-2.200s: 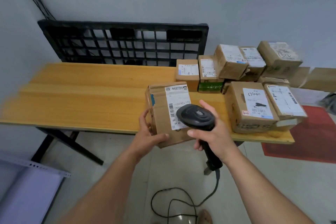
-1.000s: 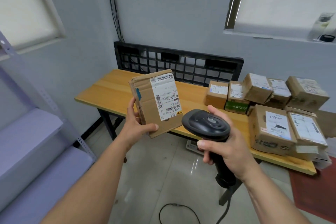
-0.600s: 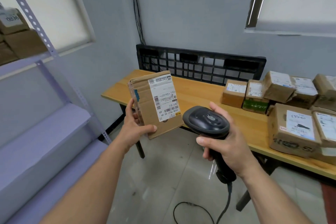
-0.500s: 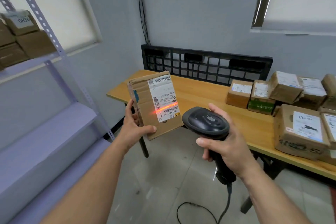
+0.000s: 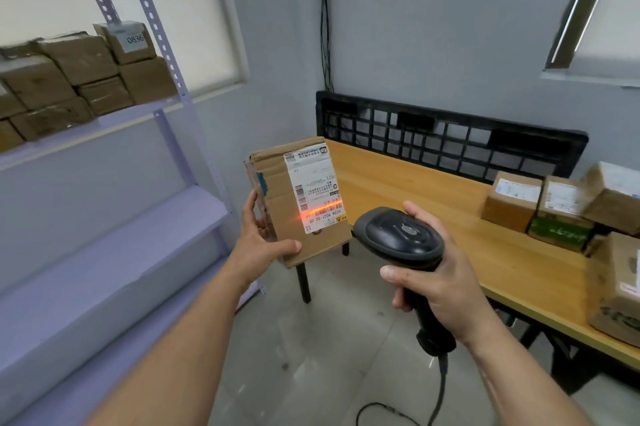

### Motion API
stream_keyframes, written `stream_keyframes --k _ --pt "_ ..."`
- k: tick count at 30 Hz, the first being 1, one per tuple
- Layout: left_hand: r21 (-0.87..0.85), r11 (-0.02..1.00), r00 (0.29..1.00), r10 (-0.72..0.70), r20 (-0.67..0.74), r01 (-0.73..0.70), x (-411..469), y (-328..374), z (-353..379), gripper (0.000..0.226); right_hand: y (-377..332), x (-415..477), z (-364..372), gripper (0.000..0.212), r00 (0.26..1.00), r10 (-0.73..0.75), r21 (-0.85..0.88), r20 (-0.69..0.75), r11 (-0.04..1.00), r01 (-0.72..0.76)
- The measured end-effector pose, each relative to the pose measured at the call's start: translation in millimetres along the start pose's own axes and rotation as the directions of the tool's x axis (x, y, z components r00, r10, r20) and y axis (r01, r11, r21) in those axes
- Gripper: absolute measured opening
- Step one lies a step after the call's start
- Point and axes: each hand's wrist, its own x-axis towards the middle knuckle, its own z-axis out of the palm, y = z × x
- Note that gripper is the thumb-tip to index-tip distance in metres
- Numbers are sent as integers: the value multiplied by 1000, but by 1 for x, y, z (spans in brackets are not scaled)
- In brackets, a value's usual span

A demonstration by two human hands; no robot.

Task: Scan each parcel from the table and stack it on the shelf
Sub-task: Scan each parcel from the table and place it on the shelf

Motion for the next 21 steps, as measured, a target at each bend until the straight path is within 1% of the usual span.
stream_keyframes --k 5,9,11,16,19,21 --pt "26 1000 998 0 -61 1 0 0 -44 114 -7 19 41 89 998 -37 -5 41 999 37" --pt "53 999 992 3 -125 4 1 3 -89 126 -9 31 83 88 996 -64 -28 69 997 66" --pt "58 998 989 1 -145 7 4 2 -112 127 -11 38 104 88 995 -71 -39 76 997 74" --pt "43 999 982 28 -187 -20 16 -3 -177 122 -20 61 164 90 991 -91 -52 95 994 96" --pt "28 999 970 51 -237 -45 24 -4 -222 109 -25 79 209 87 987 -109 -50 118 992 116" --pt "24 997 955 76 -287 -73 28 -7 -260 105 -26 93 247 87 981 -131 -53 146 989 140"
